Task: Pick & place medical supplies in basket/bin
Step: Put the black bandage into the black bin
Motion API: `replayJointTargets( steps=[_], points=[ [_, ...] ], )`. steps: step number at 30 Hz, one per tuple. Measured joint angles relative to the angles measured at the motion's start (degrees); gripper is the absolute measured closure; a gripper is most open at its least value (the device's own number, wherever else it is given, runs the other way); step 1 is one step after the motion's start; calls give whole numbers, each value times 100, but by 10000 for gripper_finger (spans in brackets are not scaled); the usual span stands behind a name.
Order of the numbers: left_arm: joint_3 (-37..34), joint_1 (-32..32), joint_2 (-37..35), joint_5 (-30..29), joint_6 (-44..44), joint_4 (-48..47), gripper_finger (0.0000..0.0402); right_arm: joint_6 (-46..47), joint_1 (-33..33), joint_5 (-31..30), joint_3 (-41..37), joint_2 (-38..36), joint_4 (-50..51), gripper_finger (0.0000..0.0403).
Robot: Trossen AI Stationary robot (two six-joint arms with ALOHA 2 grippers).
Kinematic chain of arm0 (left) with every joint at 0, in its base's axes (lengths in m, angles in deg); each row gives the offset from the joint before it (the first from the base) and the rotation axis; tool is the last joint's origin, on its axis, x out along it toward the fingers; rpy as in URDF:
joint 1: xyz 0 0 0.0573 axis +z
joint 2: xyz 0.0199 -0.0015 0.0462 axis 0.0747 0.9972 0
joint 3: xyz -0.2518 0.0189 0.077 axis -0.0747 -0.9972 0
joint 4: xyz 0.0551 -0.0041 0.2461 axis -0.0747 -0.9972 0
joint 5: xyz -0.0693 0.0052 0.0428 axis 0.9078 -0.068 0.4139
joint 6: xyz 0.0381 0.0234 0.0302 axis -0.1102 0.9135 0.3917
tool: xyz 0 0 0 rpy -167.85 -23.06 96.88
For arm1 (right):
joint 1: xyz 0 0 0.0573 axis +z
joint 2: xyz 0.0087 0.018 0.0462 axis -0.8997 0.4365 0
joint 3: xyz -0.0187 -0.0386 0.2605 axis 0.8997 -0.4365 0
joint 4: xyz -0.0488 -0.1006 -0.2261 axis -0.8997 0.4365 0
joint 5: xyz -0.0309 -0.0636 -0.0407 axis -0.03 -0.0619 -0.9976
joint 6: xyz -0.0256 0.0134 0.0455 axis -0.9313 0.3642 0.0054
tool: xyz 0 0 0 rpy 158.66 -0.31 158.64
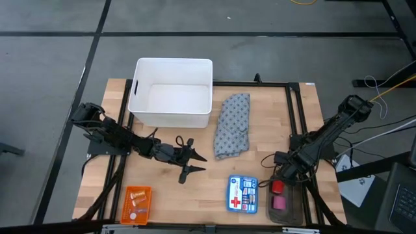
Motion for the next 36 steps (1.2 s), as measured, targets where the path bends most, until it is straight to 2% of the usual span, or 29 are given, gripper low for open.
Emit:
replayJointTargets(
  steps=[9, 11, 18, 26, 30, 36],
  points=[
    [0, 19, 0, 17, 1, 2, 238, -162, -2, 148, -2, 0, 0, 372],
    [0, 39, 0, 13, 0, 0, 238, -198, -2, 169, 0, -2, 3, 388],
    [0, 60, 0, 13, 2, 0, 238, -289, -50, 196, -2, -2, 35, 359],
    [0, 62, 0, 11, 44, 1, 237, -507, -365, 188, 48, -119, 153, 385],
    [0, 64, 0, 11, 46, 0, 237, -756, -576, -33, 317, -162, 473, 374],
    [0, 64, 0, 9, 48, 0, 237, -1248, -972, -729, 1141, -162, 1291, 365]
  ],
)
